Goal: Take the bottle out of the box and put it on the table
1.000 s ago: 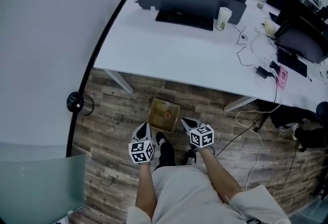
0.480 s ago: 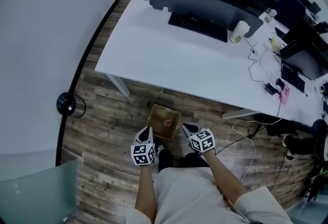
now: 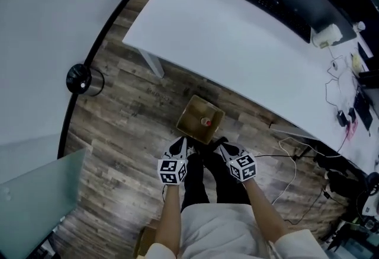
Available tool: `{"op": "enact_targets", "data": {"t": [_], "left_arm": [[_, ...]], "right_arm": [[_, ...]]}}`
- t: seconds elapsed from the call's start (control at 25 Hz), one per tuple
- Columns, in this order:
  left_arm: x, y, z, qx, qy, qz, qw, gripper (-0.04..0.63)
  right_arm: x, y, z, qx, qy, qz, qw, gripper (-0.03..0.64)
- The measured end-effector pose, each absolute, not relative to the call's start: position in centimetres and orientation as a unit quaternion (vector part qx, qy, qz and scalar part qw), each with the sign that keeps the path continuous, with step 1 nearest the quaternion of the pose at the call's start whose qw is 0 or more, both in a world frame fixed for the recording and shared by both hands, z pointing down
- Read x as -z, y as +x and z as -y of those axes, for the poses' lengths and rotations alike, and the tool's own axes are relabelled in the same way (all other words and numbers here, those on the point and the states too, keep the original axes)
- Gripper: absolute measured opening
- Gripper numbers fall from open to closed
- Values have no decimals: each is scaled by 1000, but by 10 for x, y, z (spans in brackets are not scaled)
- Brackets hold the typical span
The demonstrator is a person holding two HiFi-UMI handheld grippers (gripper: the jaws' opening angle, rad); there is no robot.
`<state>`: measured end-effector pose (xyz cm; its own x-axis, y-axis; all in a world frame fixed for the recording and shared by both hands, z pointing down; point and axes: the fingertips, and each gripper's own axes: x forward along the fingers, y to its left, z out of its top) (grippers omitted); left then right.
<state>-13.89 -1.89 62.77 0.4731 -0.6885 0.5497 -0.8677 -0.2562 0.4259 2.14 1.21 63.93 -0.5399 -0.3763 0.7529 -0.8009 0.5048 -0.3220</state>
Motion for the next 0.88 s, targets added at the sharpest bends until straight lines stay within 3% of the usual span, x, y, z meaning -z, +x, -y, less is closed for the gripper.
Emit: {"op": "enact_targets", "data": {"t": [0.64, 0.88], "left_arm": [[-768, -104, -15, -177, 794, 444, 374, 14], [-809, -83, -3, -191, 820, 404, 358, 15]], "right_arm": [[-810, 31, -23, -382, 362, 776, 349, 40], [-868, -1, -16, -313, 260, 820, 404, 41]]}}
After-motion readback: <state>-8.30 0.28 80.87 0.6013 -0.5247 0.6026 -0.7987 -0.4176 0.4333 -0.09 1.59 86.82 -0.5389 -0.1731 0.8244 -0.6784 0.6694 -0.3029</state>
